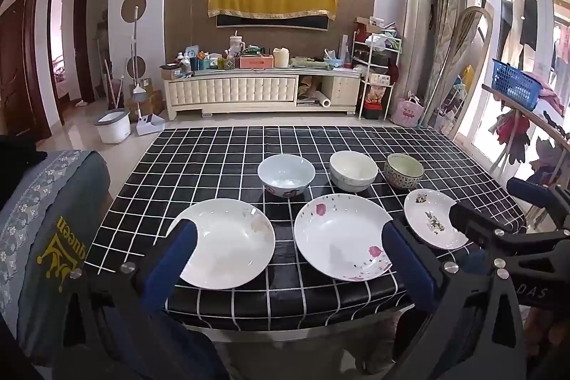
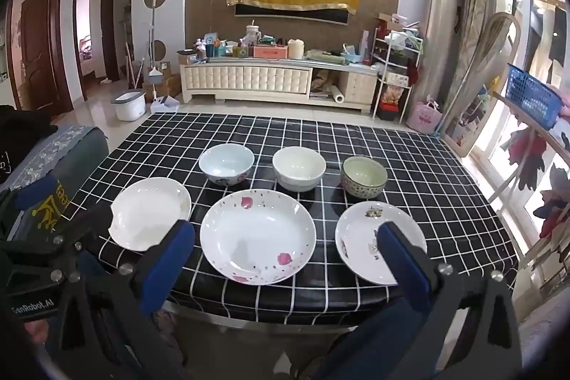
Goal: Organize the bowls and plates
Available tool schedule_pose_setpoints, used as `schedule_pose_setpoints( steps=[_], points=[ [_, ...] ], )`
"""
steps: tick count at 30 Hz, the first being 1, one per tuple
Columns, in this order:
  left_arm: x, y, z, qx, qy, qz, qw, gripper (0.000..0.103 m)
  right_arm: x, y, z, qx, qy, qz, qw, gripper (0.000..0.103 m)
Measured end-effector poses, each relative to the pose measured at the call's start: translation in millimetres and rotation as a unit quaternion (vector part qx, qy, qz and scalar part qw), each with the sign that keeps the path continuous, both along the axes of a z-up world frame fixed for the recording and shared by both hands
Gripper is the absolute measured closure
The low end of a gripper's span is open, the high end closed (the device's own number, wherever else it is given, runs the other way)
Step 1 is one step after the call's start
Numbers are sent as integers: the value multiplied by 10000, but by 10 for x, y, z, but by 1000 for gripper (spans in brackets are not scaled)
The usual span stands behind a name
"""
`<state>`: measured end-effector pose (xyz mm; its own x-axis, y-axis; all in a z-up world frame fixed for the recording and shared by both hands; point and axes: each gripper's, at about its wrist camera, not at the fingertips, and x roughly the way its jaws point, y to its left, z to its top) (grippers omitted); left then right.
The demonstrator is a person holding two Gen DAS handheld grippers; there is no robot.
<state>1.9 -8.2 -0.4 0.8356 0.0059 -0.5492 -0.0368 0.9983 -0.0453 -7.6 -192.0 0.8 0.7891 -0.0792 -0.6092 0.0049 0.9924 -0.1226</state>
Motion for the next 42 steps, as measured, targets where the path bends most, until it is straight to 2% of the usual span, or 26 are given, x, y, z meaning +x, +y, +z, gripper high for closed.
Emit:
schedule_pose_setpoints(
  steps=[42],
  points=[
    [-50,55,-6,-40,9,76,10000,0,-54,-14,4,85,44,60,9999,0]
  ],
)
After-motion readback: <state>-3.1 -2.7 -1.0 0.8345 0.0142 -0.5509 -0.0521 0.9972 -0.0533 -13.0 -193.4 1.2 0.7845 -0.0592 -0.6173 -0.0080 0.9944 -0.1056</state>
